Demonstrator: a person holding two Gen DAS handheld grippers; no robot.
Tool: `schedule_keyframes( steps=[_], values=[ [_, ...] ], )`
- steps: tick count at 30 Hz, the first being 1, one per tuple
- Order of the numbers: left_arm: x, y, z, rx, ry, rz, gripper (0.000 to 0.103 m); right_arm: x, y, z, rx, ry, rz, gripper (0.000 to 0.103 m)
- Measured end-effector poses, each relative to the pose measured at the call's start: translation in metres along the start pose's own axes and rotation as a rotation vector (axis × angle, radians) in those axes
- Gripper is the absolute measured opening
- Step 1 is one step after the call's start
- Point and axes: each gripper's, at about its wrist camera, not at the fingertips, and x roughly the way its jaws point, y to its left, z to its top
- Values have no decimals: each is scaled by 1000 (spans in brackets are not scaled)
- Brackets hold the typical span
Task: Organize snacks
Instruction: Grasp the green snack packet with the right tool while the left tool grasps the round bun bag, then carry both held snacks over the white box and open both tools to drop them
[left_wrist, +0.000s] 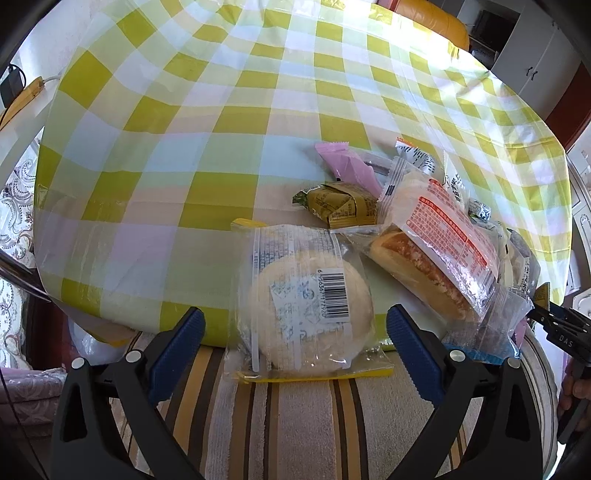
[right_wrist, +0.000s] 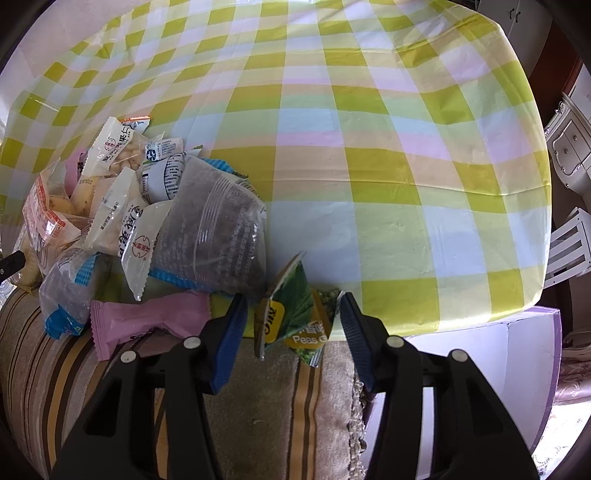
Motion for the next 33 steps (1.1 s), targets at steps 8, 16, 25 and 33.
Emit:
schedule_keyframes(
  steps=[8, 16, 25, 33],
  values=[
    [4, -2, -1, 5, 11, -15, 67, -1, -2, -2, 16, 1, 25, 40],
    [-6, 5, -5, -42, -23, 3, 61, -15, -8, -9, 52, -35, 40, 37],
    [-20, 9, -14, -63, -38, 18, 60, -30, -11, -12, 72, -79, 53, 37],
    [-44, 15, -28, -92, -75, 26, 60, -43, -16, -17, 95, -112, 64, 37]
  ],
)
